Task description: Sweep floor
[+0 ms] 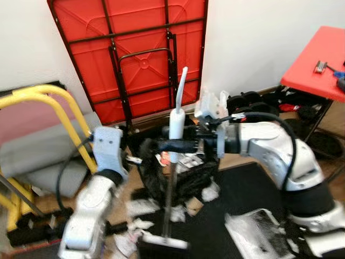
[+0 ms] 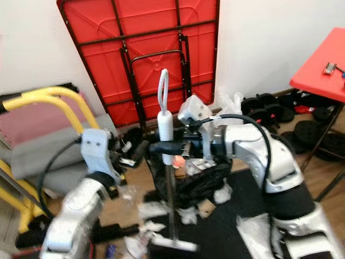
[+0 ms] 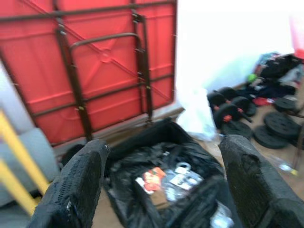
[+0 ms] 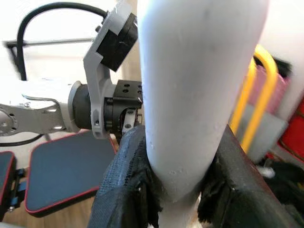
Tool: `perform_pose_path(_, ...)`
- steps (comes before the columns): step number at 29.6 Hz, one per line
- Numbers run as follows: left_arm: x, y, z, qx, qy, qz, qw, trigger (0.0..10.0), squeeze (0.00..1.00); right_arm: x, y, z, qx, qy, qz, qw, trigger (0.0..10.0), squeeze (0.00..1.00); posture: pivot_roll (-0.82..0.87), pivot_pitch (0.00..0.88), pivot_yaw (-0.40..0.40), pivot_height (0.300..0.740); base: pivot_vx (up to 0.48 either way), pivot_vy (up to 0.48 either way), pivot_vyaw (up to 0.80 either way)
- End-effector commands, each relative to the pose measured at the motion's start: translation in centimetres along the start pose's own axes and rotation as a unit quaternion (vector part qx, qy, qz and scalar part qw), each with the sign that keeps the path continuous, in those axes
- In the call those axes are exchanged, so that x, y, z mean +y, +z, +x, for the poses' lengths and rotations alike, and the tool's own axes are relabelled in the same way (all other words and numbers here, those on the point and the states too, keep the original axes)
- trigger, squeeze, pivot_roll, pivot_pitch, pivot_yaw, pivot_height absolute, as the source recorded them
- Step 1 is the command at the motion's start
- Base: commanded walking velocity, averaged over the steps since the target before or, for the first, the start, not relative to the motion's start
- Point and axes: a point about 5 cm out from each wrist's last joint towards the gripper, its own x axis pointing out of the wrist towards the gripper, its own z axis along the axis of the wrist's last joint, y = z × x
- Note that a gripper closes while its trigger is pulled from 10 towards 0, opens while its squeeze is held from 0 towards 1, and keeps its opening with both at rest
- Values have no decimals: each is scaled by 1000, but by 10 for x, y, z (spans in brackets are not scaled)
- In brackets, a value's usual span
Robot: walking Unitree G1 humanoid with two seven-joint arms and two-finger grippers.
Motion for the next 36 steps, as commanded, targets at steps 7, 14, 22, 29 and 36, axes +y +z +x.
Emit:
perform_pose_path(7, 4, -7, -4, 11, 11, 3, 1000, 10000, 0, 7, 4, 3, -13, 24, -24, 999, 10000, 0, -134, 0, 21, 740, 0, 0, 800)
perform_pose_path(14, 3, -8, -3, 7, 11, -3, 1000, 10000, 0, 10, 4, 2, -8, 44, -25, 999, 10000, 0, -132, 0, 11, 740, 0, 0, 800)
perform_pose_path(22, -2, -8, -4, 7, -6, -15, 1000, 10000, 0, 12, 2, -1, -1, 67, -30, 997, 10000, 0, -133, 0, 7, 740, 0, -65, 469)
perform_pose_path(29, -6, -9, -5, 10, -17, -22, 1000, 10000, 0, 13, -1, 0, 1, 61, -23, 998, 10000, 0, -135, 0, 10, 740, 0, -452, 0)
perform_pose_path(36, -5, -9, -6, 11, -18, -23, 1000, 10000, 0, 10, 2, 2, -13, 51, -19, 998, 10000, 0, -132, 0, 12, 740, 0, -451, 0)
